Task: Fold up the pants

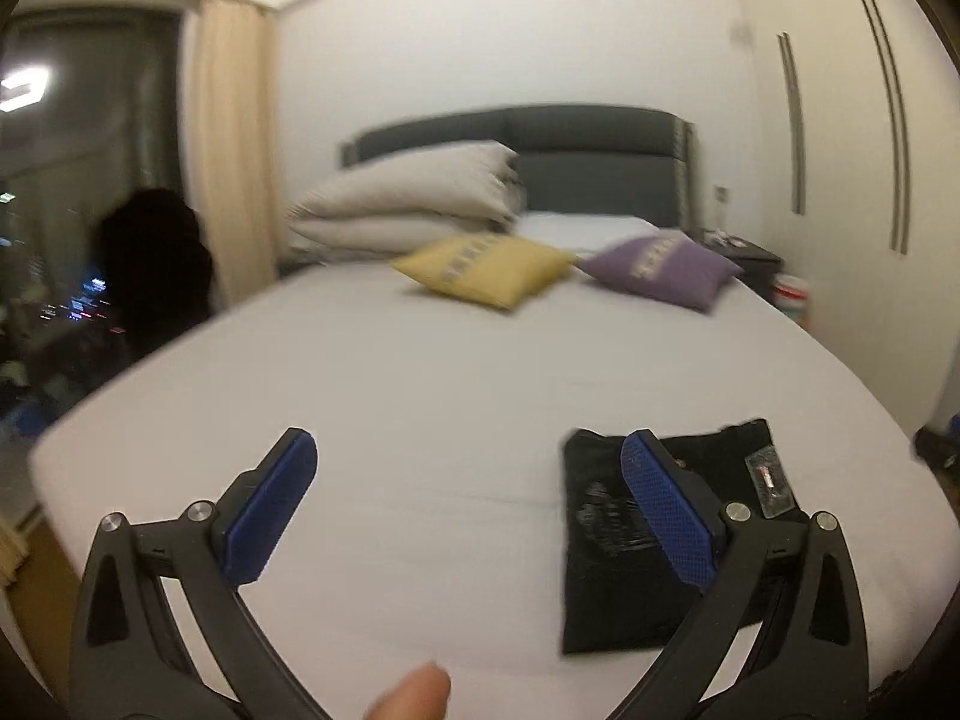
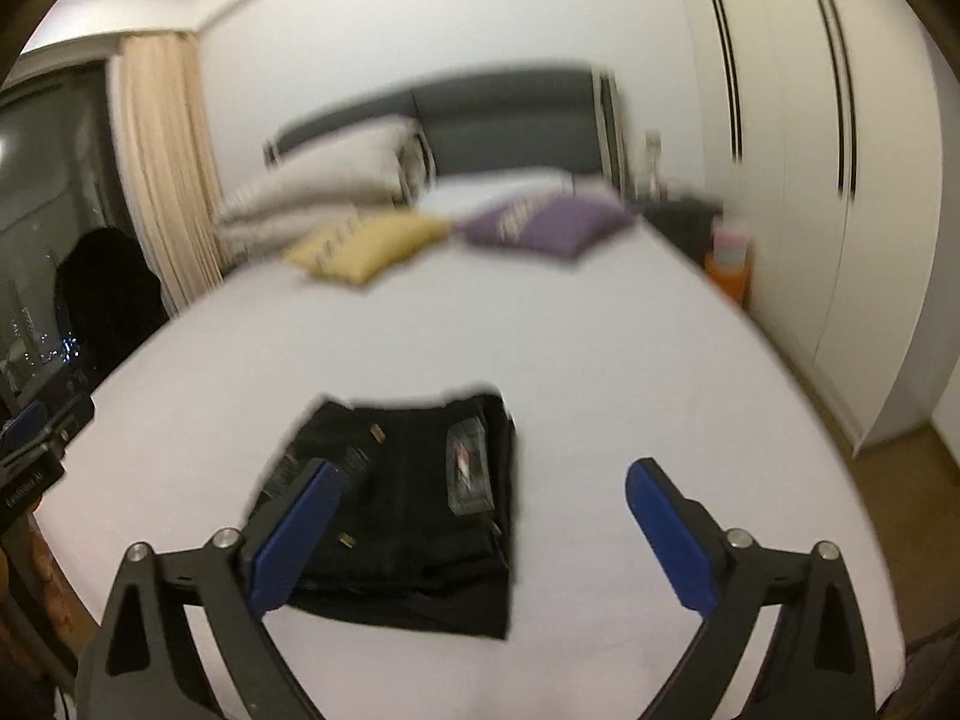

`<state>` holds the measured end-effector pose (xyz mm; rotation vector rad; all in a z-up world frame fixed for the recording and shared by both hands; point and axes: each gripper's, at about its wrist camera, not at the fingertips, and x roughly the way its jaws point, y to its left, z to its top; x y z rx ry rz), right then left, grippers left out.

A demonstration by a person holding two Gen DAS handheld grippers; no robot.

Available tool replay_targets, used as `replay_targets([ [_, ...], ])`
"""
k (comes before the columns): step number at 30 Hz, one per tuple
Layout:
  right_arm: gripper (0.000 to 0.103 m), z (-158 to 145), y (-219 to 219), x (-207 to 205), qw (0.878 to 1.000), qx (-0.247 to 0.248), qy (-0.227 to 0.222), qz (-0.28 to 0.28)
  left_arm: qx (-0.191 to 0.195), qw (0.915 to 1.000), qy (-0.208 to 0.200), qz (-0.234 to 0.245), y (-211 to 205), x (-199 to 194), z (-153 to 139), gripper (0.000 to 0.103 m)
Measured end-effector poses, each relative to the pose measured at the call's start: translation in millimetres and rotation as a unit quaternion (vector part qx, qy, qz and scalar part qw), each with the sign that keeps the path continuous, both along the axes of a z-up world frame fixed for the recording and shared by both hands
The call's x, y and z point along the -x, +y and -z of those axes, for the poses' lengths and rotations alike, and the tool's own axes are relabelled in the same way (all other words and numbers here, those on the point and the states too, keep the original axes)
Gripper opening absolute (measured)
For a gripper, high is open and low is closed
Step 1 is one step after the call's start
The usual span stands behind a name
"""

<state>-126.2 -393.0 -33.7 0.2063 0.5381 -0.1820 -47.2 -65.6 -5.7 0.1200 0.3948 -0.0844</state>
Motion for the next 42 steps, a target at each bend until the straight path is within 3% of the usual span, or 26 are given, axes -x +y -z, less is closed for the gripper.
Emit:
replay_targets([
  [3,0.103,-29.0,15.5,14.2,1.0,0.013,-0.023,0.012,-0.01,0.9994,0.033,-0.004,7.6,20.4,-14.6,0.103],
  [7,0.103,-53.6,35.1,27.9,1.0,0.018,-0.006,0.004,0.02,0.9938,0.109,0.006,15.6,33.6,-22.3,0.103],
  [10,0.103,-57.1,44.0,37.2,1.0,0.019,0.02,0.007,0.023,0.9885,0.149,0.012,14.1,46.7,-21.5,0.103],
  [14,0.103,-52.3,52.1,49.1,0.998,0.024,0.057,0.012,0.006,0.9852,0.17,0.019,3.7,63.9,-18.6,0.103],
  [18,0.103,-46.3,49.4,56.5,0.996,0.013,0.078,0.03,0.004,0.9801,0.196,0.029,-12.4,56.6,-4.8,0.103],
  [27,0.103,-41.2,53.9,55.7,0.994,0.016,0.103,0.037,0.0,0.9747,0.22,0.039,-29.9,38.0,18.9,0.103],
  [42,0.103,-34.3,62.4,47.5,0.992,0.021,0.121,0.026,-0.001,0.9724,0.231,0.035,-30.5,25.2,29.5,0.103],
])
